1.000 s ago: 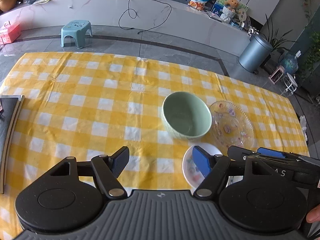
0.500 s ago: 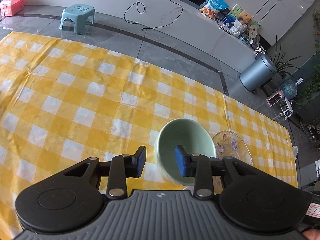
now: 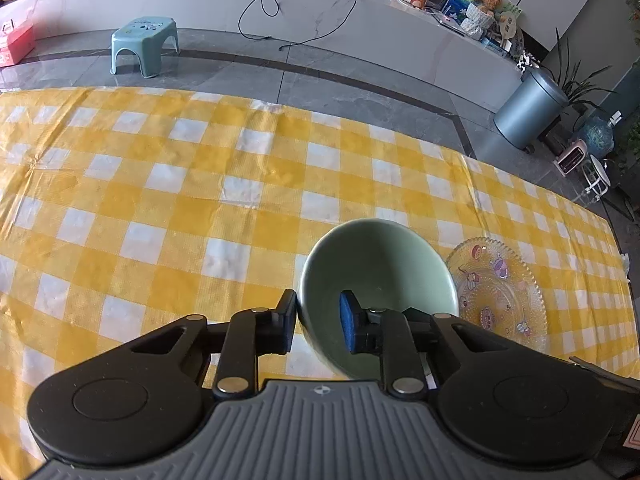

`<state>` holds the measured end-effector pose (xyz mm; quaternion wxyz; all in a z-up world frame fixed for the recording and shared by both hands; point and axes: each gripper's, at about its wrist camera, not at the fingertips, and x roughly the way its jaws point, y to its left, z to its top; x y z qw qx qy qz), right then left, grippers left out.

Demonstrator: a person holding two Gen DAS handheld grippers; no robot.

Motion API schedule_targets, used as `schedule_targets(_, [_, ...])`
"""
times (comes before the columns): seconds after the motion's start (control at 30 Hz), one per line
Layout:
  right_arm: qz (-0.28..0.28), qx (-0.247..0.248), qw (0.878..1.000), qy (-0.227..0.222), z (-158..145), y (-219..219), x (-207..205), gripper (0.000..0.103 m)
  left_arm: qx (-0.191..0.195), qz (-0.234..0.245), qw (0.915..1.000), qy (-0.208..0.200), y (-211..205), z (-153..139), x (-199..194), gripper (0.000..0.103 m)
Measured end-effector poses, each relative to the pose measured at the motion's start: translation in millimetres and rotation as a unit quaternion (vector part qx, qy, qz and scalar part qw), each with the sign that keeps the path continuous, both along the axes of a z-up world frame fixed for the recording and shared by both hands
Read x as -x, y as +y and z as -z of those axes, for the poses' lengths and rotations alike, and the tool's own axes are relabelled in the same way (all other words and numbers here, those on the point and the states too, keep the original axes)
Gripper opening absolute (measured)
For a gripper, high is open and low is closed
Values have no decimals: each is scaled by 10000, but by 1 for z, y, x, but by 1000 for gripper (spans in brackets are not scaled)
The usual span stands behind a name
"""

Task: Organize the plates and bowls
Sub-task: 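Close both grippers on the rim of the pale green bowl, then carry the green bowl with both grippers and lower it into the steel bowls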

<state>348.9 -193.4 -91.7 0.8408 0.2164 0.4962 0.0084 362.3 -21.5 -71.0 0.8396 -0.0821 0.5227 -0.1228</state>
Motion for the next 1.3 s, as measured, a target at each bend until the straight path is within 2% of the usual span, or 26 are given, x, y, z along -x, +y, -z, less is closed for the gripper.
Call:
schedule_targets(0.1, [44,-51,10000,47,5,1,-2,15,51,-109,9997,229,1,10,-3,15])
schedule_targets(0.27, [47,4,10000,57,6,2,-3,14,114,-153,9996,204,3,10,-1,14])
schedule_targets(0.63, [46,11,10000,30,-16,9,14,9,-7,-181,9998,91,11,-16,17,10])
schedule_targets(1.03, [-221,-395,9990,34,-60,22,81,9,-354,-178,9992,10,29,-65,85,10])
schedule_targets(1.17, [-407,-364,9985,-18,-78,31,109,10,-399,-175,9990,-40,36,-81,110,10])
schedule_targets(1.3, [-509,-591,9969,136,-90,32,134,10,-454,-104,9989,-72,44,-95,137,10])
